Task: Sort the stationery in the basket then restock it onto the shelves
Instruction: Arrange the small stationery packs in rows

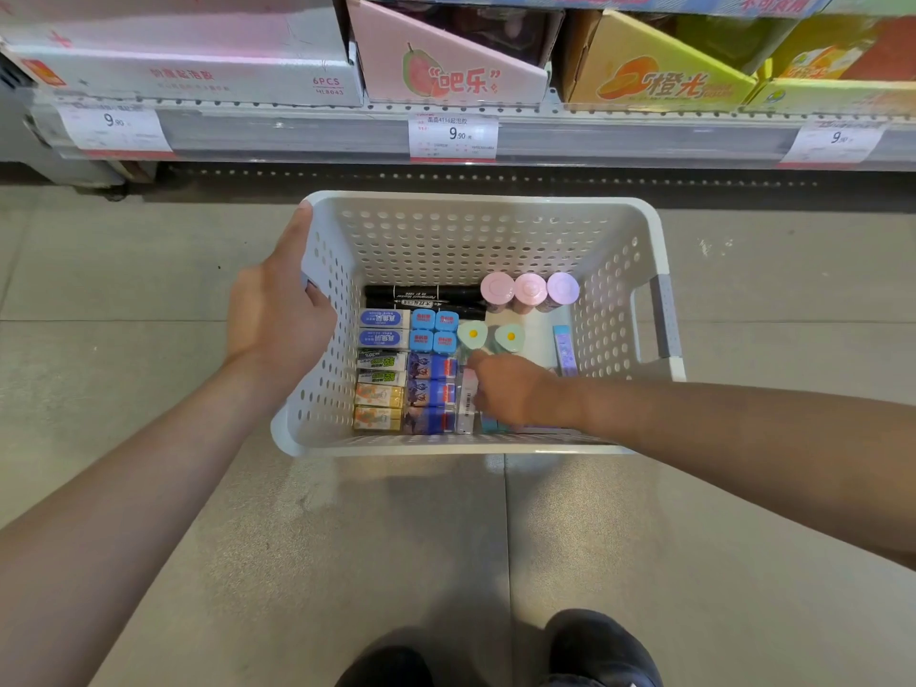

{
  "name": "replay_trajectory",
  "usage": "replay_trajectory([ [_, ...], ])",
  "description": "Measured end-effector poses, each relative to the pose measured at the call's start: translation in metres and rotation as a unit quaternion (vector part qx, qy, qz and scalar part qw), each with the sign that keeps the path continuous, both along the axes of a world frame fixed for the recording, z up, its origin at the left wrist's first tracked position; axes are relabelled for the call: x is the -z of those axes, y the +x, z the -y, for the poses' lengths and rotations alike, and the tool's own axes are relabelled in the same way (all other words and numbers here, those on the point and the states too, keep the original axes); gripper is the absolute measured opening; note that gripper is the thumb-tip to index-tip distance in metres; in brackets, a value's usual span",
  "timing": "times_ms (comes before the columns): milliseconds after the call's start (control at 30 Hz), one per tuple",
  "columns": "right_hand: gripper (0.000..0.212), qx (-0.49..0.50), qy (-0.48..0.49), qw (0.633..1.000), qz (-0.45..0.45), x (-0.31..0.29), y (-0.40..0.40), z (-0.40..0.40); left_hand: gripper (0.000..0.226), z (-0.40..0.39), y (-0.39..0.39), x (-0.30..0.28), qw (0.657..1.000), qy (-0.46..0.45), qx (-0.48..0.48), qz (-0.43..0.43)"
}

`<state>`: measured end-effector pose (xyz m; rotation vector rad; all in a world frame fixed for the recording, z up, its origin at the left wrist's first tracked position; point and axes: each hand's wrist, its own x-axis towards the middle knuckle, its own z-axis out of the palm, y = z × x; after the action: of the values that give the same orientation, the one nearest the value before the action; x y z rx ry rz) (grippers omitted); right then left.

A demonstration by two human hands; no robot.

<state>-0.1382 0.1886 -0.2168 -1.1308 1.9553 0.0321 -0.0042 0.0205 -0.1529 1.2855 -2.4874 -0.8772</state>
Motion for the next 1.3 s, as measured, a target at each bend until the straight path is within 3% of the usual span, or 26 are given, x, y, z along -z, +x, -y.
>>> replay_trajectory([
  [200, 0.023, 0.027, -0.022, 0.999, 0.039, -0.002, 0.005, 0.000, 0.070, 0.000, 0.000, -0.001, 1.000, 0.006, -0.005, -0.004],
  [400, 0.026, 0.152, -0.005, 0.975, 0.160, -0.006, 0.004, 0.004, 0.071, 0.000, 0.000, 0.001, 1.000, 0.002, -0.008, -0.006],
  [500, 0.029, 0.181, 0.005, 0.969, 0.171, -0.007, 0.001, 0.001, 0.071, 0.000, 0.000, 0.000, 1.000, -0.002, -0.004, -0.002],
  [567, 0.019, 0.193, 0.007, 0.965, 0.178, -0.005, -0.003, 0.000, 0.071, 0.000, 0.000, 0.001, 1.000, -0.002, -0.001, -0.003],
  [667, 0.007, 0.198, 0.023, 0.964, 0.174, -0.008, -0.011, -0.004, 0.070, 0.001, 0.000, 0.003, 1.000, -0.002, 0.002, -0.003],
  [767, 0.022, 0.195, 0.019, 0.969, 0.152, -0.012, -0.015, -0.007, 0.071, 0.001, 0.001, 0.003, 1.000, -0.001, 0.004, -0.007],
  [867, 0.003, 0.154, -0.010, 0.983, 0.100, -0.013, -0.015, -0.007, 0.071, 0.001, 0.000, 0.002, 1.000, -0.002, 0.001, -0.006],
  [1000, 0.023, 0.118, -0.017, 0.989, 0.086, -0.009, -0.008, 0.000, 0.070, 0.000, 0.001, 0.002, 1.000, -0.007, 0.006, -0.005],
  [1300, 0.031, 0.103, -0.008, 0.993, 0.051, -0.004, -0.002, 0.006, 0.069, 0.001, 0.001, 0.002, 1.000, -0.010, 0.010, -0.005],
])
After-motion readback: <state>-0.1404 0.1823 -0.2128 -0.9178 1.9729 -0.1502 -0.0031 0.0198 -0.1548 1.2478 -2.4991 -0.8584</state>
